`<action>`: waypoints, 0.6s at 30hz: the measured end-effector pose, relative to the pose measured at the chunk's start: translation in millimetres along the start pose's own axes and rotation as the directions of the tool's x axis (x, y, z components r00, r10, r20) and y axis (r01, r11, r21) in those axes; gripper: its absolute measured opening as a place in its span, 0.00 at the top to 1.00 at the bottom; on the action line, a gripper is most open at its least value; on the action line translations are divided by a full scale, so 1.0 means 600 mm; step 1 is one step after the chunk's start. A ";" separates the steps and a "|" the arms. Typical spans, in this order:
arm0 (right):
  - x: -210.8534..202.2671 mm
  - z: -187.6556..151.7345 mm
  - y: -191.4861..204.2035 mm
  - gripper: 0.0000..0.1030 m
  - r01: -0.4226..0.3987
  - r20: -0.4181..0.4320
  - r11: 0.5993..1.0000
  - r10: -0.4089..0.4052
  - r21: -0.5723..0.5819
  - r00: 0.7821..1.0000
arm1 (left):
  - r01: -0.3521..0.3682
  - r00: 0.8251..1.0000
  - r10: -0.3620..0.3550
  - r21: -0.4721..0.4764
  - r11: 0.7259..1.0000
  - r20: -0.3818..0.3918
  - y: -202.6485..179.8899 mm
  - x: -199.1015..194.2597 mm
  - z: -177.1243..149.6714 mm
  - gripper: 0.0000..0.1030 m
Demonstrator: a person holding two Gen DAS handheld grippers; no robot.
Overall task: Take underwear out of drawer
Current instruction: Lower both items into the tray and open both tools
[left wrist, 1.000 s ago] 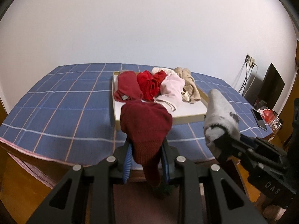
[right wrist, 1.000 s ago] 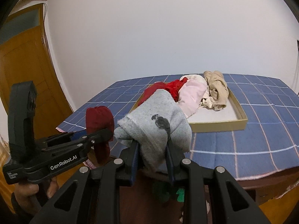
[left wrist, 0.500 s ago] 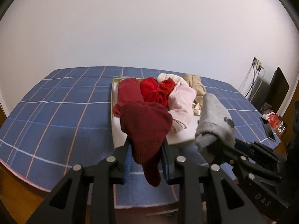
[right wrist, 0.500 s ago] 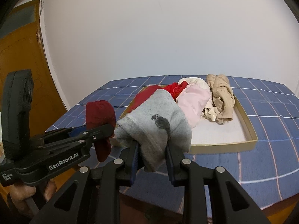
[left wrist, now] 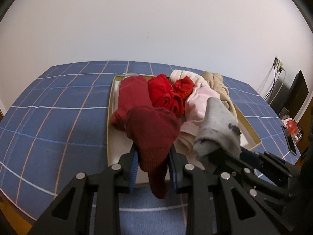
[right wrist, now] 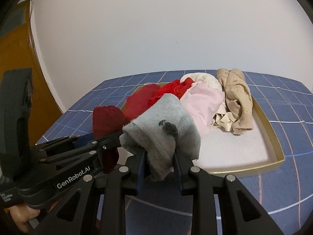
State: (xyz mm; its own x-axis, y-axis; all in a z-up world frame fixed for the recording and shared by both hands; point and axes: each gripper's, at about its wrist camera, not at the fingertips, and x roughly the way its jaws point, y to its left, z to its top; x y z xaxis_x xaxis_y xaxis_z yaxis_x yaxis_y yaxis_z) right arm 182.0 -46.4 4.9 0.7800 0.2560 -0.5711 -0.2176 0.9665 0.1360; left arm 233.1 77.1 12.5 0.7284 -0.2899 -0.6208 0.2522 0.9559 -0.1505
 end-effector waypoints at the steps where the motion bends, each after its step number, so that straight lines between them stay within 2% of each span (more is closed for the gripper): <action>1: 0.006 0.001 0.001 0.72 -0.001 -0.006 1.000 0.001 -0.002 1.000 | -0.005 1.000 0.005 0.004 1.000 -0.003 -0.002 0.005 0.002 0.75; 18: 0.073 0.006 -0.008 0.72 0.012 -0.074 1.000 -0.010 0.022 0.997 | -0.062 0.994 0.059 -0.034 0.998 -0.087 0.020 0.082 0.009 0.77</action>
State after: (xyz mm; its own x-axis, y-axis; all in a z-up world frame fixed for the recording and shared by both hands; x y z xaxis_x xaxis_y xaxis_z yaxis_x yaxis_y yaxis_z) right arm 219.3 -39.5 -17.5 0.7369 0.2439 -0.6305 -0.1950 0.9697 0.1472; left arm 275.2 73.8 -15.6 0.6836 -0.2283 -0.6932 0.1849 0.9730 -0.1380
